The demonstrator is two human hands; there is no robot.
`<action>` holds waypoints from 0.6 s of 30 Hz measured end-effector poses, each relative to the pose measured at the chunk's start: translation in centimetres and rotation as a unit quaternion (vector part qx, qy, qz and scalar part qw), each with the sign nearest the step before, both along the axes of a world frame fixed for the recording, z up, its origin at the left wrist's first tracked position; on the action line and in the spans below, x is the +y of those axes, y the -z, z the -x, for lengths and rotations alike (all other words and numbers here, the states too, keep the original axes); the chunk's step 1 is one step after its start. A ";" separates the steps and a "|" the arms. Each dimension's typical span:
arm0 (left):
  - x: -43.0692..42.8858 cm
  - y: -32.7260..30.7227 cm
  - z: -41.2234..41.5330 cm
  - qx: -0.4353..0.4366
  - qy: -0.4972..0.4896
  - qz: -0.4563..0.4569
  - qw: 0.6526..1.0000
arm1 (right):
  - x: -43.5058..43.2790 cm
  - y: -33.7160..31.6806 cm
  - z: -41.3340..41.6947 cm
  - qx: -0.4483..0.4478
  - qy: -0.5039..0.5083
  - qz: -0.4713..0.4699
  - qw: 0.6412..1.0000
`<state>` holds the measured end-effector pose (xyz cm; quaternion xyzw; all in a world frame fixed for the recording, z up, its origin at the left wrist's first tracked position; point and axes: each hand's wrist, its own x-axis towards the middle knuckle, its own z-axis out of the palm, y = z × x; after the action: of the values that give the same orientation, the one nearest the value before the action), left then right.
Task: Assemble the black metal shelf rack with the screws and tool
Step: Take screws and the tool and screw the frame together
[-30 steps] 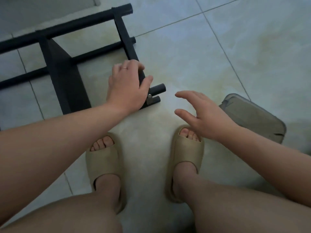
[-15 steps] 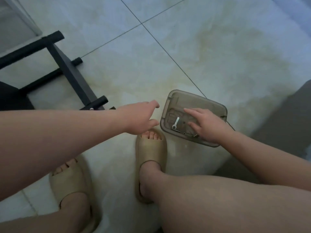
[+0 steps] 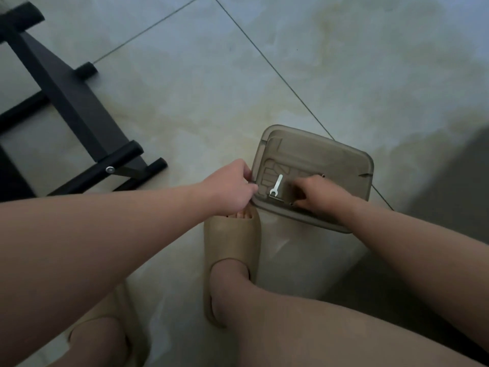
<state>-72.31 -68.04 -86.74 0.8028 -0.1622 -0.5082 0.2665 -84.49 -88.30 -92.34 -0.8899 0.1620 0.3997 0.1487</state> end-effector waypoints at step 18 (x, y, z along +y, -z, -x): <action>1.0 -3.2 -1.8 0.021 -0.042 -0.002 0.999 | 2.3 -4.3 -1.1 -0.169 0.023 -0.017 0.985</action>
<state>-70.52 -67.04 -83.53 0.7986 -0.1216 -0.5138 0.2891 -83.35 -86.05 -88.07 -0.9381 0.1482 0.2424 0.1983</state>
